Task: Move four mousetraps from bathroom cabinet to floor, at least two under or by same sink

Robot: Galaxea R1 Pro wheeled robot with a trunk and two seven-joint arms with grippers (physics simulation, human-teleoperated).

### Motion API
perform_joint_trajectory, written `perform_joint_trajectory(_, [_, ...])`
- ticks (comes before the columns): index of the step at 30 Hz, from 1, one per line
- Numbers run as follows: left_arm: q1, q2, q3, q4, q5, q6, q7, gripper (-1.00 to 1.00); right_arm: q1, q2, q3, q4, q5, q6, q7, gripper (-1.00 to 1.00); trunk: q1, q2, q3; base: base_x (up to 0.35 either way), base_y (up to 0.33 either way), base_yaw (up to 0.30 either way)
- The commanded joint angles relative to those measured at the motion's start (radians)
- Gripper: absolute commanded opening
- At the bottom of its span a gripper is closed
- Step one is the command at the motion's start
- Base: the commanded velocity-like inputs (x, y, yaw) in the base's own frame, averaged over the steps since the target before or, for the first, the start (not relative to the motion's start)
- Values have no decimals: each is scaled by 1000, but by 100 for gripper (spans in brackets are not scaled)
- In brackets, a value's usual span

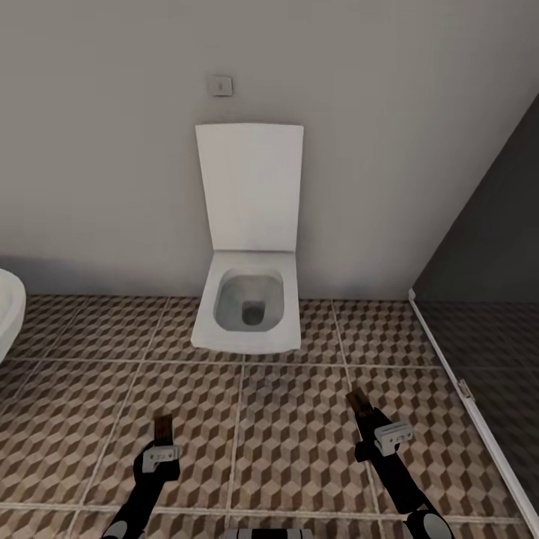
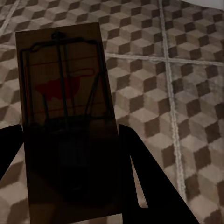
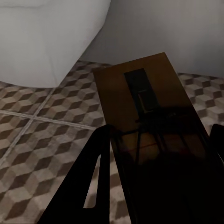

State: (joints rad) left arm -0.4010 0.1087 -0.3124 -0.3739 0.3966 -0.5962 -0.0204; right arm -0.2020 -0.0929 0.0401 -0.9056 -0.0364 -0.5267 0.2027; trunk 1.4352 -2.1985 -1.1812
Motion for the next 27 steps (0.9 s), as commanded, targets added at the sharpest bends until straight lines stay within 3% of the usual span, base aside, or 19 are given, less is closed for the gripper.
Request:
perform_joint_trajectory(1, [-1, 0, -7, 2, 8, -4, 0, -100, 0, -1, 1, 1, -6, -3, 4, -100, 4, -7, -4, 0, 0, 0])
perform_joint_trajectory(27, [-1, -9, -7, 20, 8, -4, 0, -100, 0, -1, 1, 2, -5, -3, 4, -100, 103, -189, -85, 0, 0, 0])
